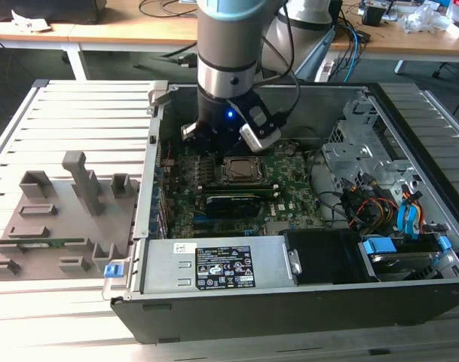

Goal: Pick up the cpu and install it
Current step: 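Install the second cpu locking lever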

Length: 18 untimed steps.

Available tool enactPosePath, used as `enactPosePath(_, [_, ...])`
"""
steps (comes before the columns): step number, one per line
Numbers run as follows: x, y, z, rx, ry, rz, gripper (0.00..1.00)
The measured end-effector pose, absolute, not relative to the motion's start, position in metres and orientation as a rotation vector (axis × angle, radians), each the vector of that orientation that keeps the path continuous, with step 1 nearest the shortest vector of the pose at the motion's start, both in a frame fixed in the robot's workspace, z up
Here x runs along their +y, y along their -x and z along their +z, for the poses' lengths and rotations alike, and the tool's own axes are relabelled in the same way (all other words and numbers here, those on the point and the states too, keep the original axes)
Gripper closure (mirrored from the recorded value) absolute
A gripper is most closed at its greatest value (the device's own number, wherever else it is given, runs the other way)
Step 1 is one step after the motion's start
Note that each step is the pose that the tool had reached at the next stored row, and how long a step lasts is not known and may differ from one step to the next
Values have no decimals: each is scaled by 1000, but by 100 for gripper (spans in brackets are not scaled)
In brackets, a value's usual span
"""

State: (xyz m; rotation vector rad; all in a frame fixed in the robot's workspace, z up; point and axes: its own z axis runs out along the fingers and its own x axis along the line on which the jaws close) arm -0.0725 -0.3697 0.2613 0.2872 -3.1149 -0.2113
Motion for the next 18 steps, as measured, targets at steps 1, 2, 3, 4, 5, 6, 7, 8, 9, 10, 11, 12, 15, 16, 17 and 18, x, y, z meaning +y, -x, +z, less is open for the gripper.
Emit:
enactPosePath(1, [-370, 72, 263, -3115, -287, -212, 89])
enactPosePath(2, [-370, 72, 263, -3115, -287, -212, 89])
enactPosePath(3, [-370, 72, 263, -3115, -287, -211, 89])
enactPosePath(4, [-370, 71, 263, -3115, -287, -211, 89])
enactPosePath(5, [-370, 63, 263, -3115, -286, -211, 89])
enactPosePath(6, [-370, 53, 263, -3115, -286, -211, 89])
enactPosePath(7, [-370, 47, 263, -3115, -286, -211, 89])
enactPosePath(8, [-370, 44, 262, -3115, -286, -211, 89])
enactPosePath(9, [-377, 42, 262, -3114, -286, -211, 89])
enactPosePath(10, [-385, 42, 260, -3114, -285, -212, 89])
enactPosePath(11, [-388, 42, 257, -3115, -284, -215, 89])
enactPosePath(12, [-388, 42, 254, -3115, -284, -216, 89])
enactPosePath(15, [-389, 43, 244, -3115, -284, -217, 89])
enactPosePath(16, [-389, 44, 243, -3114, -284, -218, 89])
enactPosePath(17, [-389, 45, 241, -3115, -284, -220, 89])
enactPosePath(18, [-389, 48, 240, -3114, -284, -224, 89])
